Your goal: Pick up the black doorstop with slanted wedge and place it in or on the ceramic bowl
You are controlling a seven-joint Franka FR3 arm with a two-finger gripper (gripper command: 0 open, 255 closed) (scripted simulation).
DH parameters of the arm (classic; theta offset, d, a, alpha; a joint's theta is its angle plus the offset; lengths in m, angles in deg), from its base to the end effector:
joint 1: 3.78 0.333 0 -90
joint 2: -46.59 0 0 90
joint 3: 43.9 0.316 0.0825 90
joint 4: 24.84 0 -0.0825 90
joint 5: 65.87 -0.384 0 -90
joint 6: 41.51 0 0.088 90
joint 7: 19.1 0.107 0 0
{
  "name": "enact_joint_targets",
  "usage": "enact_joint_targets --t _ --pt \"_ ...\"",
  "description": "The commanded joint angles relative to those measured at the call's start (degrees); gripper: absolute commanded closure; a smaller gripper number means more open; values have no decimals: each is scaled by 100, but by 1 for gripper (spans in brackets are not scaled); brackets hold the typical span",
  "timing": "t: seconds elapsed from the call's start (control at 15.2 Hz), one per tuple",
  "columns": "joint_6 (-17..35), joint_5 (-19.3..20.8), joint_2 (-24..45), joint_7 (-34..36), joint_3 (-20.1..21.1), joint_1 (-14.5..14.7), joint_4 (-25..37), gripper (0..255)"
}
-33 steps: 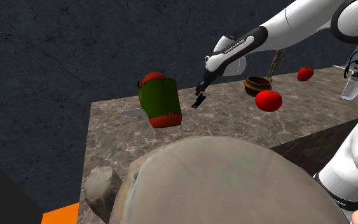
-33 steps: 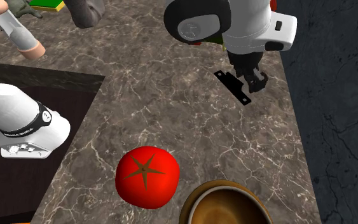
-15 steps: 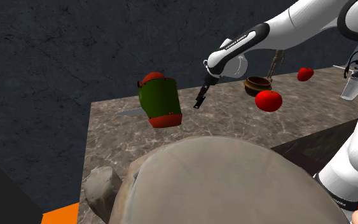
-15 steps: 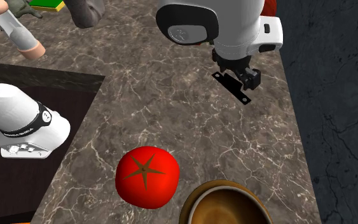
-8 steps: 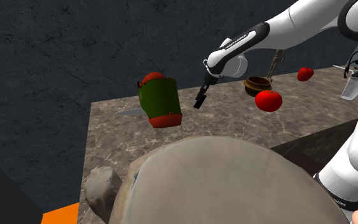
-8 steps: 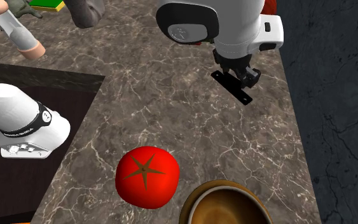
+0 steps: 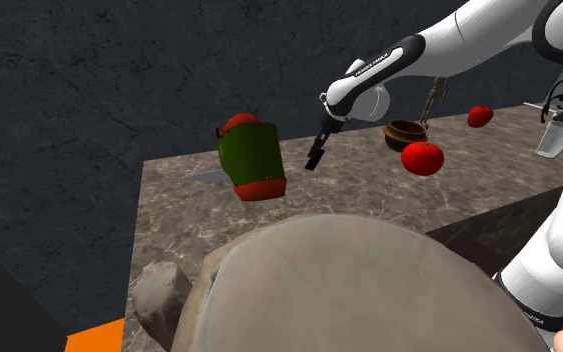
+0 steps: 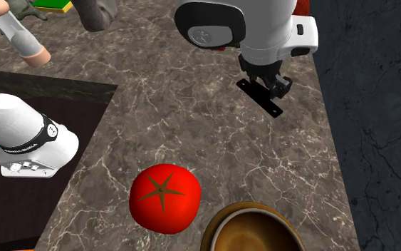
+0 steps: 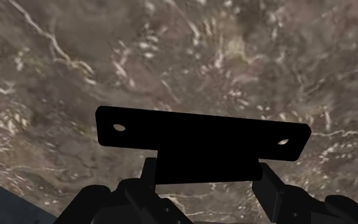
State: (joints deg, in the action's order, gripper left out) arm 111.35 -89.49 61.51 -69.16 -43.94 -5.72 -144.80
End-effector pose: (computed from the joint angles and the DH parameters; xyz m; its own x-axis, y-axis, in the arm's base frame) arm 0.6056 -0.0328 0.3282 0.8095 0.4460 0.3818 0.4774 -0.8786 0.0141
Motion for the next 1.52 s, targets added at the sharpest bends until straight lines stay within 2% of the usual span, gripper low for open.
enact_joint_targets --t 0.0,1.45 --pt "-93 57 -66 57 -26 11 15 255" --pt "-1538 696 -926 756 -211 71 649 255"
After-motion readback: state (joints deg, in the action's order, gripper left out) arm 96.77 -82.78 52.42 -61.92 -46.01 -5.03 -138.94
